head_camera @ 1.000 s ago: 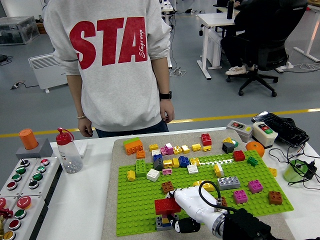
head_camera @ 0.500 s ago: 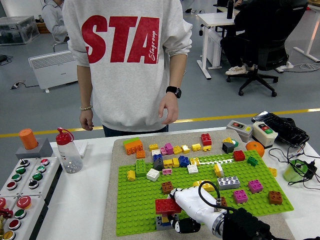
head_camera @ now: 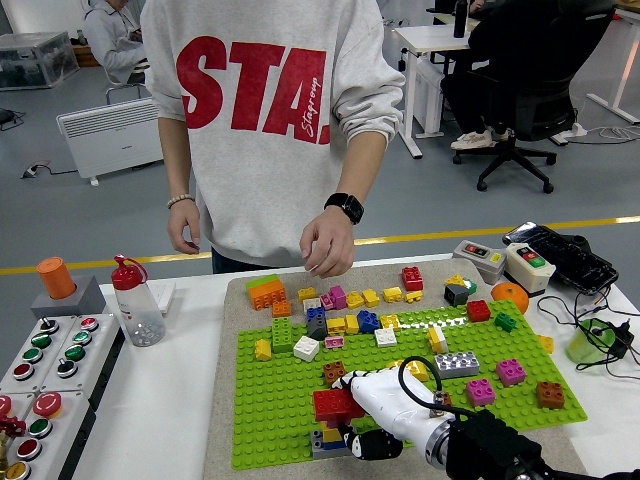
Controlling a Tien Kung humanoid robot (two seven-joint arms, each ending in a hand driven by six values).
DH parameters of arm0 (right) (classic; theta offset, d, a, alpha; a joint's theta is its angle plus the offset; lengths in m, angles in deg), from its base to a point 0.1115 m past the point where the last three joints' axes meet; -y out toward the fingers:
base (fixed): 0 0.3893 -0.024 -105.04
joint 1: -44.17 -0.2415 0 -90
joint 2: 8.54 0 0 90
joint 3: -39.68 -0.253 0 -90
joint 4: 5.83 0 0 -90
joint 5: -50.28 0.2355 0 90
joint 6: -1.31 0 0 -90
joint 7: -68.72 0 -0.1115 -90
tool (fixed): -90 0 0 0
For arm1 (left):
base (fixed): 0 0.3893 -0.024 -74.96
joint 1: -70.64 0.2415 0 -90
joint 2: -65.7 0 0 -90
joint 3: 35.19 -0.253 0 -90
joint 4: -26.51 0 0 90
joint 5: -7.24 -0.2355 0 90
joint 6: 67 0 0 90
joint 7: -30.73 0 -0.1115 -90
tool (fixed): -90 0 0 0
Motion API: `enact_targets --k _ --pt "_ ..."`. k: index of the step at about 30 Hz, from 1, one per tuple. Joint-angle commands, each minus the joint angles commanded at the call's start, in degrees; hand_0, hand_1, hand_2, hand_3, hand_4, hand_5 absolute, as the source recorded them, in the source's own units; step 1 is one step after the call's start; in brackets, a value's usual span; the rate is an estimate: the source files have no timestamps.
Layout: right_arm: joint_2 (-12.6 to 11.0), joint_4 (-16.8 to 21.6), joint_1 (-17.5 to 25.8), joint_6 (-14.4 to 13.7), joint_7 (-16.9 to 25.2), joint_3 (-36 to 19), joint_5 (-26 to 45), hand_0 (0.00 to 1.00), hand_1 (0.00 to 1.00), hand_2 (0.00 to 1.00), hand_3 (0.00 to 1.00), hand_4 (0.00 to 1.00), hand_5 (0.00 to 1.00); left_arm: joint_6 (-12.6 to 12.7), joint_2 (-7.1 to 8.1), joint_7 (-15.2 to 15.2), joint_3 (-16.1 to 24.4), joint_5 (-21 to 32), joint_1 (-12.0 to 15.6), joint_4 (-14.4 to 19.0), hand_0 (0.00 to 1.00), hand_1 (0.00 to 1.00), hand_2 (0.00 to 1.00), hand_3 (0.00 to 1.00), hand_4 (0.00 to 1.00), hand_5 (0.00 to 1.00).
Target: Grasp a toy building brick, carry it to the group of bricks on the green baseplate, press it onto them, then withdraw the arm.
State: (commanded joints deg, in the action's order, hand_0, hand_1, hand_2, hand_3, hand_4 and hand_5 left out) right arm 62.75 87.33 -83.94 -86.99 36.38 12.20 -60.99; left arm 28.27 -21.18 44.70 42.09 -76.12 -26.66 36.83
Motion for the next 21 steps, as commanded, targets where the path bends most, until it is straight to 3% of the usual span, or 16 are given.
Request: enact_targets --k 21 --pt "-0.16 1.03 -0.18 1.00 0.27 -0.22 0.47 0.747 0.766 0.915 0.806 0.622 0.342 0.01 0.06 0.00 0.02 0.08 0.03 0.00 0.654 0.688 0.670 0.574 0.290 0.998"
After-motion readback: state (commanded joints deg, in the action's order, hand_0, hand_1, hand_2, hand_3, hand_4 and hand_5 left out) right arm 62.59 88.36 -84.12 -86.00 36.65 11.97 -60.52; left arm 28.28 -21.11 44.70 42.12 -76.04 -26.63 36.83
